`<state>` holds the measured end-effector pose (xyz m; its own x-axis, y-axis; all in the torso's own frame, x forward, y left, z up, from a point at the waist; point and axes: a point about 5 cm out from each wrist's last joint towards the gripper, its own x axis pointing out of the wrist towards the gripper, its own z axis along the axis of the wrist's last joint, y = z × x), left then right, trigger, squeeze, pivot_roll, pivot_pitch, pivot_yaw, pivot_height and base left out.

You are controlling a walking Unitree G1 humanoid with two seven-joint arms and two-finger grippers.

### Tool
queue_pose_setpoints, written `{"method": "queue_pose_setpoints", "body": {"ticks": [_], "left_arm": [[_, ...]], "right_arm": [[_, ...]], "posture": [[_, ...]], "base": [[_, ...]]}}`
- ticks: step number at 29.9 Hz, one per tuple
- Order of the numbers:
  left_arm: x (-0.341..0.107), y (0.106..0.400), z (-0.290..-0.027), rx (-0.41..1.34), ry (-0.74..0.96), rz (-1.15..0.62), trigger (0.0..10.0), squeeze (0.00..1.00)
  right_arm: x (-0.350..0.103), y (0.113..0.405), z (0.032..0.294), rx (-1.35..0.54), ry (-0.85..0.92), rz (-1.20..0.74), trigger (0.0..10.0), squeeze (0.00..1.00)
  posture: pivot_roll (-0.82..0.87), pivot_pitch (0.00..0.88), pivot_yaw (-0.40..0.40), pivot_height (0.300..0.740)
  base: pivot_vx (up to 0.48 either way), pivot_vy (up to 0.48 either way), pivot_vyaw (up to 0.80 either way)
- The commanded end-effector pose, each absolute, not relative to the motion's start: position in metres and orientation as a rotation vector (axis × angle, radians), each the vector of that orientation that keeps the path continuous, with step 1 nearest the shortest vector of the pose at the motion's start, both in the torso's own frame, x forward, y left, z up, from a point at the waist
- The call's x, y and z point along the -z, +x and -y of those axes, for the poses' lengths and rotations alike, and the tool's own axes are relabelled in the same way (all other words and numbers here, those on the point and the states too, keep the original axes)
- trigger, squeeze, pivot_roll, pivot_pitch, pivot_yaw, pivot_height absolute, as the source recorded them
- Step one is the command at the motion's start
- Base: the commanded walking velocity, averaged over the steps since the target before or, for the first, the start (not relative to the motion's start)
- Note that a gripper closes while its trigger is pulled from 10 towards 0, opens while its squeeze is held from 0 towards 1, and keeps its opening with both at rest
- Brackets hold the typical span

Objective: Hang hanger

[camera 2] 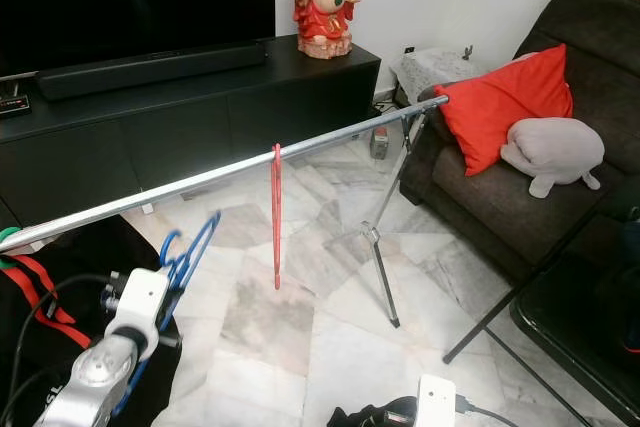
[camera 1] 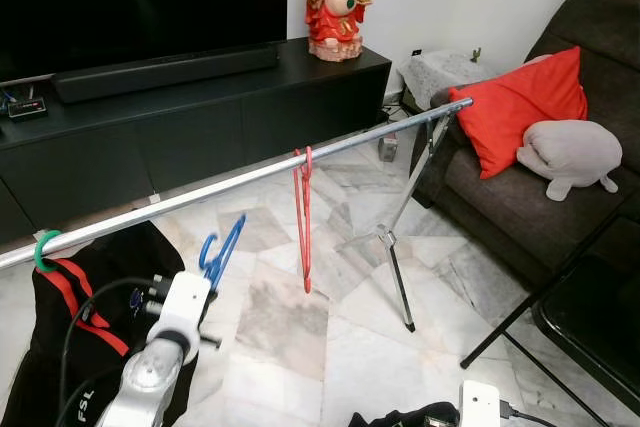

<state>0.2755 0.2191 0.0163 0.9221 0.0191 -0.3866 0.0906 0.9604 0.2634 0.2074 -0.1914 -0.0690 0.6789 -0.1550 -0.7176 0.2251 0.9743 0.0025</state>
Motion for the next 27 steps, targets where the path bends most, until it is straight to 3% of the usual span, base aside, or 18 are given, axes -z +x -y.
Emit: {"method": "queue_pose_setpoints", "body": {"ticks": [1,3,7,9,14,27], "left_arm": [[-0.003,0.265,-0.221,0.051,0.291,-0.454,10.0,0.0],[0.021,0.247,-0.226,0.037,0.274,-0.58,10.0,0.0],[0.035,0.233,-0.23,0.011,0.262,-0.652,10.0,0.0],[0.055,0.208,-0.234,-0.047,0.213,-0.775,10.0,0.0],[0.069,0.188,-0.235,-0.076,0.207,-0.865,10.0,0.0],[0.085,0.163,-0.227,-0.141,0.158,-0.957,10.0,0.0]], "right_arm": [[0.07,0.205,0.194,0.22,0.09,-0.809,10.0,0.0],[0.071,0.203,0.195,0.22,0.089,-0.816,10.0,0.0],[0.072,0.202,0.195,0.218,0.089,-0.82,10.0,0.0],[0.073,0.199,0.195,0.214,0.082,-0.83,10.0,0.0],[0.075,0.197,0.194,0.206,0.067,-0.84,10.0,0.0],[0.077,0.192,0.196,0.196,0.034,-0.856,10.0,0.0]], "posture": [[0.14,0.0,-0.067,0.74],[0.14,0.0,-0.066,0.74],[0.14,0.0,-0.063,0.74],[0.14,0.0,-0.061,0.74],[0.13,0.0,-0.061,0.74],[0.14,0.0,-0.069,0.74]], "base": [[0.0,0.0,0.0],[0.0,0.0,0.0],[0.0,0.0,0.0],[0.0,0.0,0.0],[0.0,0.0,0.0],[0.0,0.0,0.78]]}}
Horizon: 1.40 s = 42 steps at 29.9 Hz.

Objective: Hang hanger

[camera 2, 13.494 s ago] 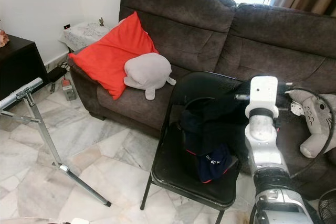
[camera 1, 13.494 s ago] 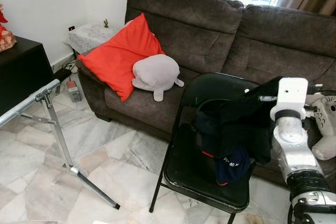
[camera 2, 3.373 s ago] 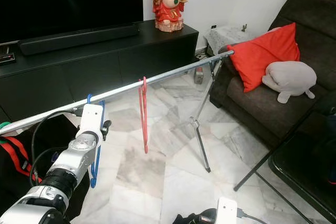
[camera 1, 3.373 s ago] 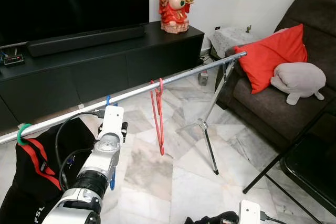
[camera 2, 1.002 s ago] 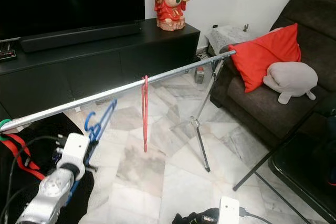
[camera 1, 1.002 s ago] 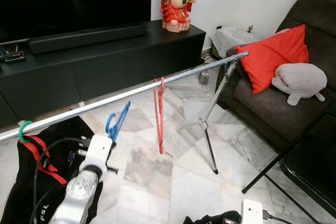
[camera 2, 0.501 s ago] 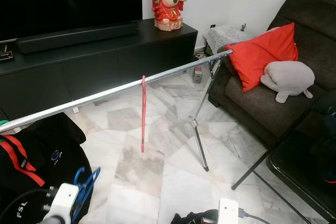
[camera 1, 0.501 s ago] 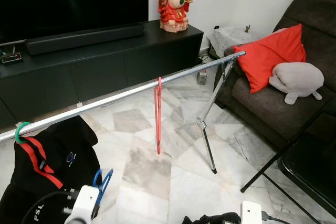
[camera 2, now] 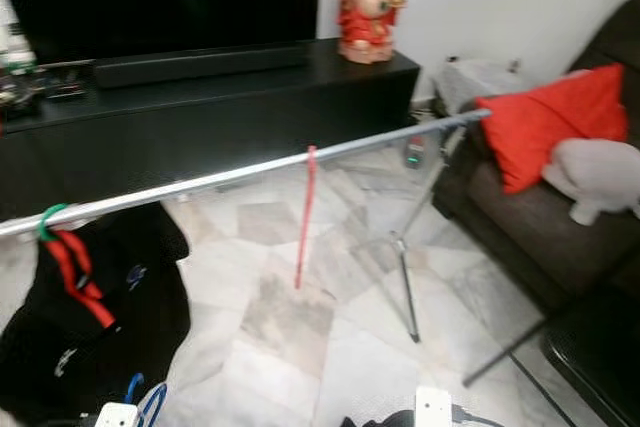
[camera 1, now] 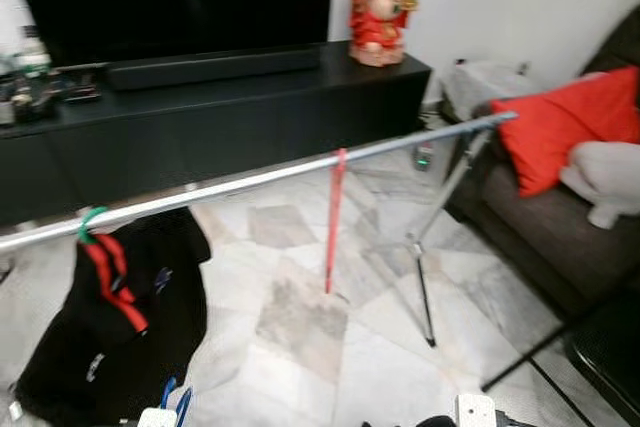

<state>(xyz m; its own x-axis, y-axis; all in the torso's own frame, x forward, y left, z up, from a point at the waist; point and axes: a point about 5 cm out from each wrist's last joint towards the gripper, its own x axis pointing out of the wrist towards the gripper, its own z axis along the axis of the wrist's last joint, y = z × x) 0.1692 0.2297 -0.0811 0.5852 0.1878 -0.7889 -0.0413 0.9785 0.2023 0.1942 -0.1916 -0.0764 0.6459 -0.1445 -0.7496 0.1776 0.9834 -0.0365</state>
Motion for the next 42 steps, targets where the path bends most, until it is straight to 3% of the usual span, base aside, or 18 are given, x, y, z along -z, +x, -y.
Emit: {"method": "queue_pose_setpoints", "body": {"ticks": [1,24,30,42], "left_arm": [[0.085,0.163,-0.227,-0.141,0.158,-0.957,10.0,0.0],[0.089,0.155,-0.227,-0.157,0.147,-1.002,10.0,0.0],[0.091,0.152,-0.225,-0.157,0.135,-1.016,10.0,0.0],[0.09,0.158,-0.217,-0.143,0.13,-1.015,10.0,0.0]], "right_arm": [[0.077,0.192,0.196,0.196,0.034,-0.856,10.0,0.0],[0.073,0.198,0.197,0.193,0.02,-0.826,10.0,0.0],[0.074,0.197,0.196,0.204,0.032,-0.828,10.0,0.0],[0.073,0.198,0.197,0.205,0.034,-0.818,10.0,0.0]], "posture": [[0.14,0.0,-0.069,0.74],[0.14,0.0,-0.081,0.74],[0.14,0.0,-0.082,0.74],[0.14,0.0,-0.083,0.74]], "base": [[0.0,0.0,0.8],[0.0,0.0,0.79],[0.0,0.0,0.0],[0.0,0.48,0.0]]}}
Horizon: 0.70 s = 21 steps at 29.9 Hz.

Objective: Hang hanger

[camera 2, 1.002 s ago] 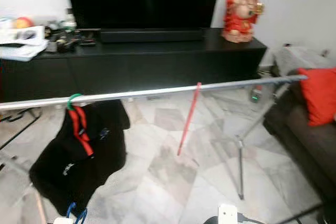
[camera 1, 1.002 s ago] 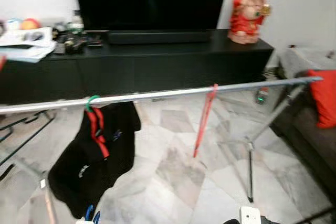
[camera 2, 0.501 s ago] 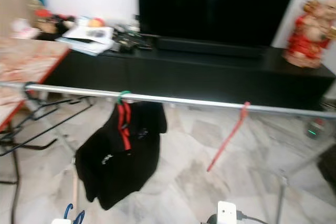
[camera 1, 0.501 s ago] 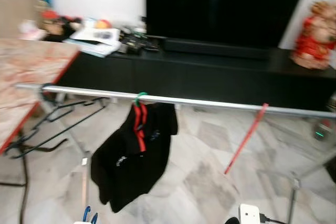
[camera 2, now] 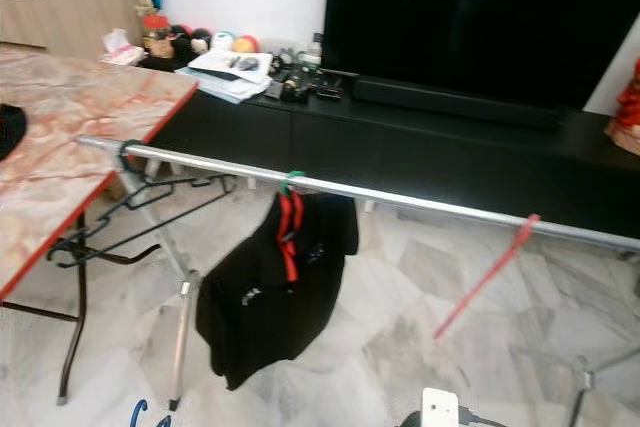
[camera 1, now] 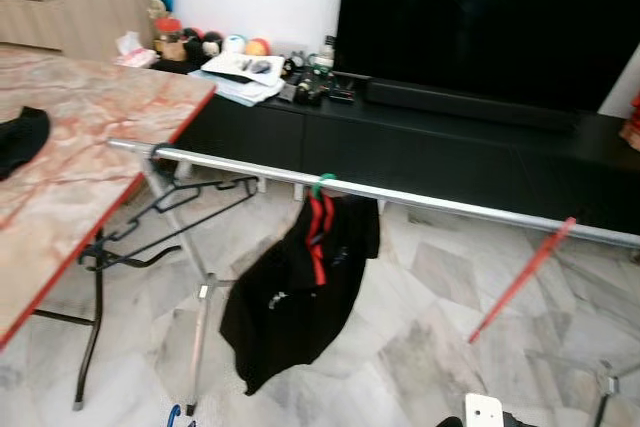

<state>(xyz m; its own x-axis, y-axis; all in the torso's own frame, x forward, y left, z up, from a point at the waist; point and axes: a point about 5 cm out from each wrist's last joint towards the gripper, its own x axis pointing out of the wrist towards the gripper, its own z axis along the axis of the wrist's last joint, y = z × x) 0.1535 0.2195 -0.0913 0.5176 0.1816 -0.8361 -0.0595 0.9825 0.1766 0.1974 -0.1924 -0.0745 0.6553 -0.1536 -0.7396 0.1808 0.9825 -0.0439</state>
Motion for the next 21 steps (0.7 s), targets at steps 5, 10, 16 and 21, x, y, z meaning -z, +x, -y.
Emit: {"method": "queue_pose_setpoints", "body": {"ticks": [5,10,16,21], "left_arm": [[0.0903,0.1569,-0.2177,-0.139,0.137,-1.009,10.0,0.0],[0.0905,0.1563,-0.2179,-0.126,0.151,-1.012,10.0,0.0],[0.0911,0.1551,-0.2171,-0.12,0.151,-1.015,10.0,0.0],[0.091,0.1564,-0.214,-0.111,0.142,-1.004,10.0,0.0]], "right_arm": [[0.0731,0.1983,0.1975,0.205,0.033,-0.826,10.0,0.0],[0.0742,0.1969,0.1971,0.204,0.033,-0.837,10.0,0.0],[0.0748,0.1958,0.196,0.204,0.033,-0.84,10.0,0.0],[0.0752,0.1952,0.1958,0.205,0.033,-0.839,10.0,0.0]], "posture": [[0.14,0.0,-0.083,0.74],[0.14,0.0,-0.083,0.74],[0.14,0.0,-0.083,0.74],[0.14,0.0,-0.083,0.74]], "base": [[0.0,0.378,0.0],[0.0,0.0,0.0],[0.0,0.0,0.0],[0.0,0.0,0.0]]}}
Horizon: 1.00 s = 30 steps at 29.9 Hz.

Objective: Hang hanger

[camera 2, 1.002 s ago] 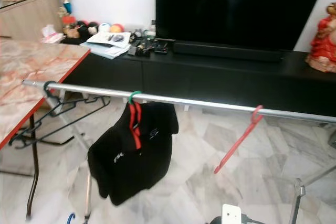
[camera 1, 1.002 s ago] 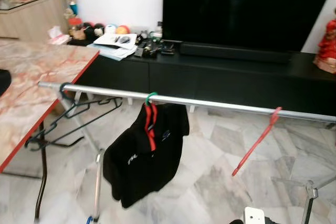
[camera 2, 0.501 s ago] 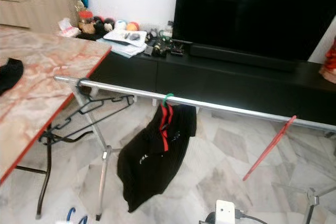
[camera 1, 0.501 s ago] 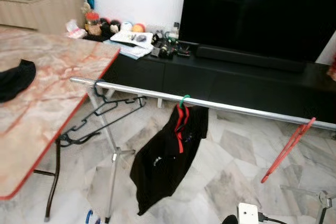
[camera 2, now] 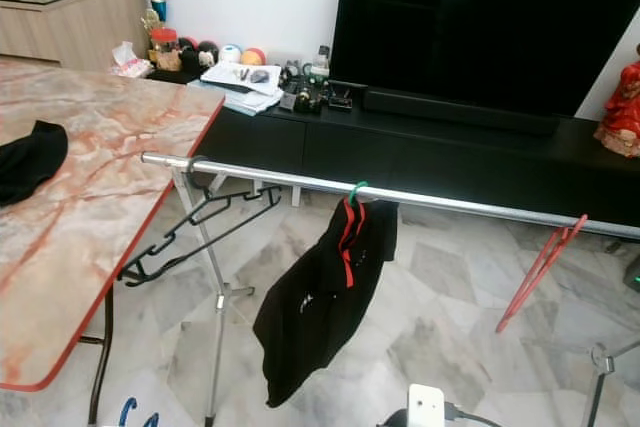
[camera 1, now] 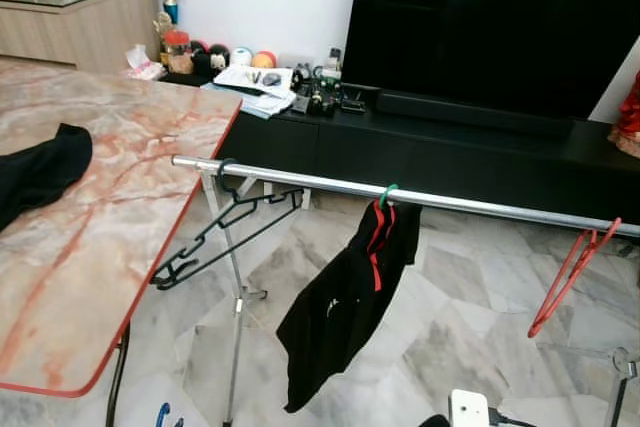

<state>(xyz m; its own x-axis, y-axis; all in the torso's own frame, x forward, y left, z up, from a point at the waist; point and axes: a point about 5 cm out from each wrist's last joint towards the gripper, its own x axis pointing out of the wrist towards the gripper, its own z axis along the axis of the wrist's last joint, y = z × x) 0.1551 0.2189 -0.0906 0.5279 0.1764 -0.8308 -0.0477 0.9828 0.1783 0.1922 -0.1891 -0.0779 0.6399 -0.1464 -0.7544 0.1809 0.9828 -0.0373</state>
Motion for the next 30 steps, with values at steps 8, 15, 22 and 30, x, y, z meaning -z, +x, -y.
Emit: {"method": "queue_pose_setpoints", "body": {"ticks": [8,15,22,30], "left_arm": [[0.0907,0.1574,-0.2136,-0.101,0.144,-1.006,10.0,0.0],[0.0916,0.1549,-0.2147,-0.099,0.145,-1.016,10.0,0.0],[0.0929,0.1509,-0.2168,-0.096,0.149,-1.029,10.0,0.0],[0.0934,0.1493,-0.2174,-0.094,0.149,-1.033,10.0,0.0]], "right_arm": [[0.075,0.1955,0.1952,0.207,0.032,-0.837,10.0,0.0],[0.0755,0.1944,0.1947,0.209,0.035,-0.837,10.0,0.0],[0.0768,0.1922,0.194,0.209,0.037,-0.844,10.0,0.0],[0.0773,0.1913,0.1942,0.21,0.037,-0.848,10.0,0.0]], "posture": [[0.15,0.0,-0.079,0.74],[0.15,0.0,-0.077,0.74],[0.15,0.0,-0.072,0.74],[0.15,0.0,-0.07,0.74]], "base": [[0.0,0.0,0.0],[-0.103,0.0,0.0],[-0.247,0.0,0.0],[-0.269,0.0,0.0]]}}
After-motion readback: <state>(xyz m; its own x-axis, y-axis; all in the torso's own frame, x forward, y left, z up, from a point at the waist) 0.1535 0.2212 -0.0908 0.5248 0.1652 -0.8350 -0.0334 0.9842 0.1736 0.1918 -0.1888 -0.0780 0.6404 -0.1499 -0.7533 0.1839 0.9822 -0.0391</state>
